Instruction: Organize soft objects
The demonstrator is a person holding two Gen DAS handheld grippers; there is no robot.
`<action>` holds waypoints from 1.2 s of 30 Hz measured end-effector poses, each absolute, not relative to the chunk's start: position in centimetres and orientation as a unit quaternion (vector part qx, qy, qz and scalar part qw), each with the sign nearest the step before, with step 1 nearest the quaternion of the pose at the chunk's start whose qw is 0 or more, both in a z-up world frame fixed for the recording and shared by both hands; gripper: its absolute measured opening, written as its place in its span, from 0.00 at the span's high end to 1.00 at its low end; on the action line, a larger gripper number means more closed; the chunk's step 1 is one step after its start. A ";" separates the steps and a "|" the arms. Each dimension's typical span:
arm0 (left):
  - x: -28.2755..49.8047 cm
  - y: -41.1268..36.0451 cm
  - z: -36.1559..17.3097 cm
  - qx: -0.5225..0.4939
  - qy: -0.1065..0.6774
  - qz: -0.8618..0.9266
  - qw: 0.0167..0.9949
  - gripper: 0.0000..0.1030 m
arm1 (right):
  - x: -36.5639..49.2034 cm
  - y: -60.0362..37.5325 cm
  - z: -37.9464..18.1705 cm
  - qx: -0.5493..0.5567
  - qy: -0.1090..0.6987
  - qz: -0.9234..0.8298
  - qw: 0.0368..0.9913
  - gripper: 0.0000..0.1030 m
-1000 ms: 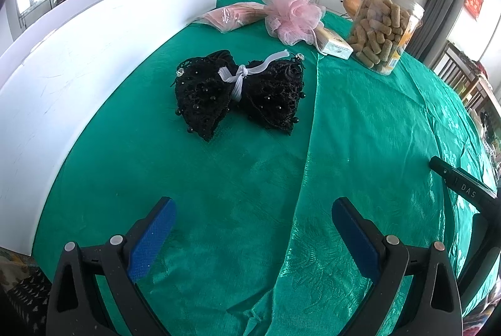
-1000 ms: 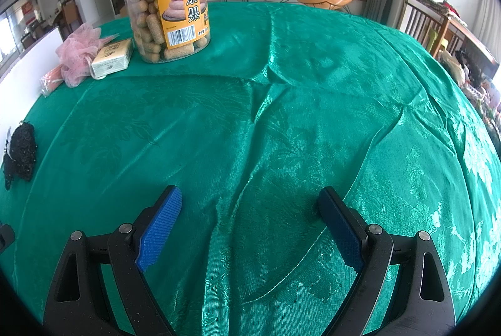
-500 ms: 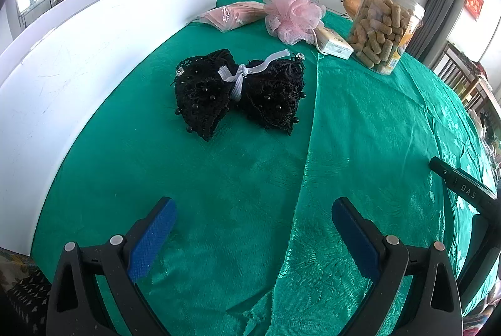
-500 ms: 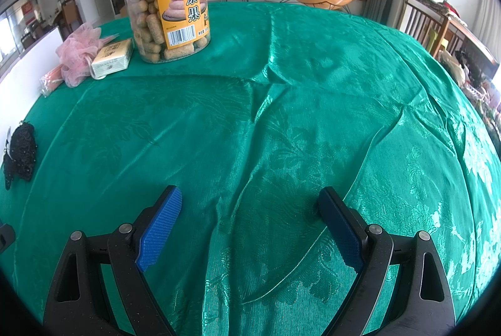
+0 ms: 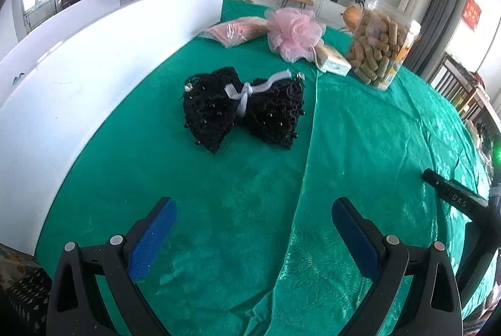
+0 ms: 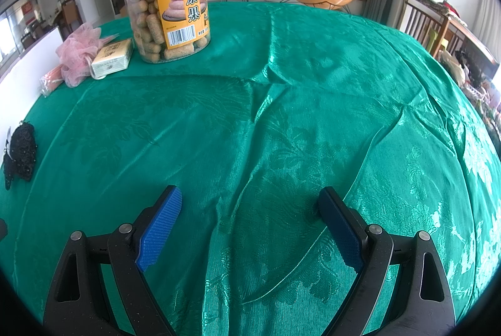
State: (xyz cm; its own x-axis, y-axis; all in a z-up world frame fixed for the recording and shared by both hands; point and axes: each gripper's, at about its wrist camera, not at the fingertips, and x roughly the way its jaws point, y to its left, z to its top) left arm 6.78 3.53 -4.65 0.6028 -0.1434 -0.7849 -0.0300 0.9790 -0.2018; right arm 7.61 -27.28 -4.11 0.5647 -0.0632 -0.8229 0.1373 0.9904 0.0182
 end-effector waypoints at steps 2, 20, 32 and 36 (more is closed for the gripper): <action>6.2 4.3 -4.1 -0.112 0.429 -0.028 0.896 0.04 | 7.6 -27.3 -4.1 0.040 0.463 -0.057 0.884 0.12; 4.7 9.2 -3.5 -0.220 0.390 0.031 0.894 0.04 | 7.6 -27.3 -4.1 0.040 0.463 -0.057 0.883 0.12; 5.6 8.7 -4.2 -0.214 0.409 0.026 0.887 0.04 | 13.4 -18.5 1.4 -0.036 0.432 0.085 0.897 0.11; 5.8 9.2 -4.7 -0.231 0.416 0.026 0.879 0.04 | 20.4 -10.4 4.4 -0.098 0.418 0.150 0.891 0.11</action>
State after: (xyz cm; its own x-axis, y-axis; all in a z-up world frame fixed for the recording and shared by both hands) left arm 5.76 9.20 -4.67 0.6525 -0.1465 -0.7435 -0.2383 0.8917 -0.3848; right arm 20.38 -10.42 4.35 0.6058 0.1851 -0.7738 -0.3494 0.9356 -0.0498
